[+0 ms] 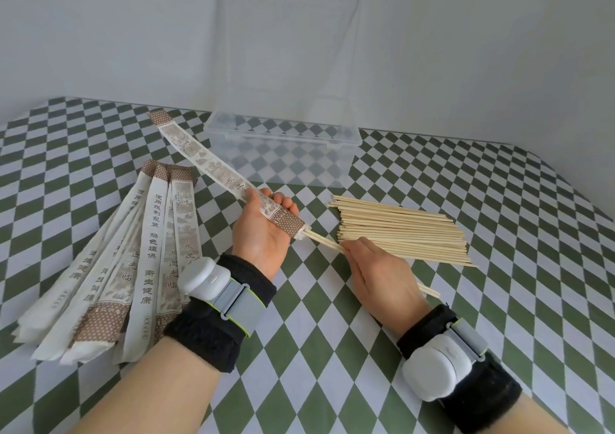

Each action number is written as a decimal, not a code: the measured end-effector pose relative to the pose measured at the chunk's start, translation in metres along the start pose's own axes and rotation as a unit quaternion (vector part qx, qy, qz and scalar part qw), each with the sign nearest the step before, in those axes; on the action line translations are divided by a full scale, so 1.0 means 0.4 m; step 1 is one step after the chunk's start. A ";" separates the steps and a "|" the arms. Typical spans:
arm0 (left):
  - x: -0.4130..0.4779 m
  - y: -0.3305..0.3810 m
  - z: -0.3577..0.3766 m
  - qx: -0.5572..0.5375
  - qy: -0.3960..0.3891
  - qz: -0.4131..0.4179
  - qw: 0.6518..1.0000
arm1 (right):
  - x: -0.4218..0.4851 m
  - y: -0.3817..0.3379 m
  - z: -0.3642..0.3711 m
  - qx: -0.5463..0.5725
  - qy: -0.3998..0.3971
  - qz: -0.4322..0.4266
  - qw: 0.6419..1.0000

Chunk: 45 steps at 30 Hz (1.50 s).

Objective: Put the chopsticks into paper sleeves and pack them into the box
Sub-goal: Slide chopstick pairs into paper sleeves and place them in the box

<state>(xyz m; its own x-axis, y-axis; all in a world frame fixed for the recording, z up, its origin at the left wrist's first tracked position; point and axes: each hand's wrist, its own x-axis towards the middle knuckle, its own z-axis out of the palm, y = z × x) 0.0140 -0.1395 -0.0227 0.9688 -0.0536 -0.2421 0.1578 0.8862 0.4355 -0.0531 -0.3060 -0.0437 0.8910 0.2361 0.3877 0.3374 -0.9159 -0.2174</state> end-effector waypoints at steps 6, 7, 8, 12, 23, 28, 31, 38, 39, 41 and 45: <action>-0.005 0.000 0.009 -0.008 0.001 0.009 1.000 | 0.000 -0.004 -0.006 0.035 -0.014 0.000 0.999; -0.007 0.000 0.010 -0.007 -0.002 0.010 1.000 | 0.000 -0.004 -0.008 0.039 -0.016 -0.003 0.999; -0.008 -0.002 0.012 -0.006 -0.006 0.011 1.000 | 0.001 -0.005 -0.009 0.044 -0.017 -0.006 0.999; -0.017 -0.007 0.015 0.020 -0.046 0.006 0.999 | 0.010 -0.007 -0.011 0.044 -0.024 -0.010 0.999; -0.035 -0.037 0.002 0.301 -0.057 0.027 0.952 | 0.034 -0.008 0.003 0.042 0.038 0.005 0.998; -0.035 -0.040 -0.001 0.323 -0.021 0.064 0.944 | 0.039 -0.005 0.013 0.017 0.075 0.010 0.997; -0.033 -0.025 0.000 0.279 0.003 0.094 0.956 | 0.044 0.011 0.011 -0.022 0.128 0.079 0.988; -0.025 -0.015 -0.006 0.241 0.012 0.097 0.966 | 0.044 0.017 0.016 -0.013 0.116 0.111 0.987; -0.027 -0.018 -0.005 0.248 0.006 0.092 0.964 | 0.044 0.017 0.017 -0.012 0.113 0.106 0.988; -0.029 -0.024 -0.004 0.266 -0.006 0.079 0.961 | 0.044 0.017 0.022 -0.007 0.107 0.096 0.990; -0.030 -0.034 -0.006 0.290 -0.026 0.049 0.955 | 0.045 0.017 0.031 0.024 0.073 0.082 0.994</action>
<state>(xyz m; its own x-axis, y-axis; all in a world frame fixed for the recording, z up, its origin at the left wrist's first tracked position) -0.0002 -0.1497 -0.0279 0.9900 -0.0199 -0.1394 0.1314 0.4852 0.8644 -0.0309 -0.3038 -0.0492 0.8831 0.0329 0.4681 0.2089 -0.9208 -0.3295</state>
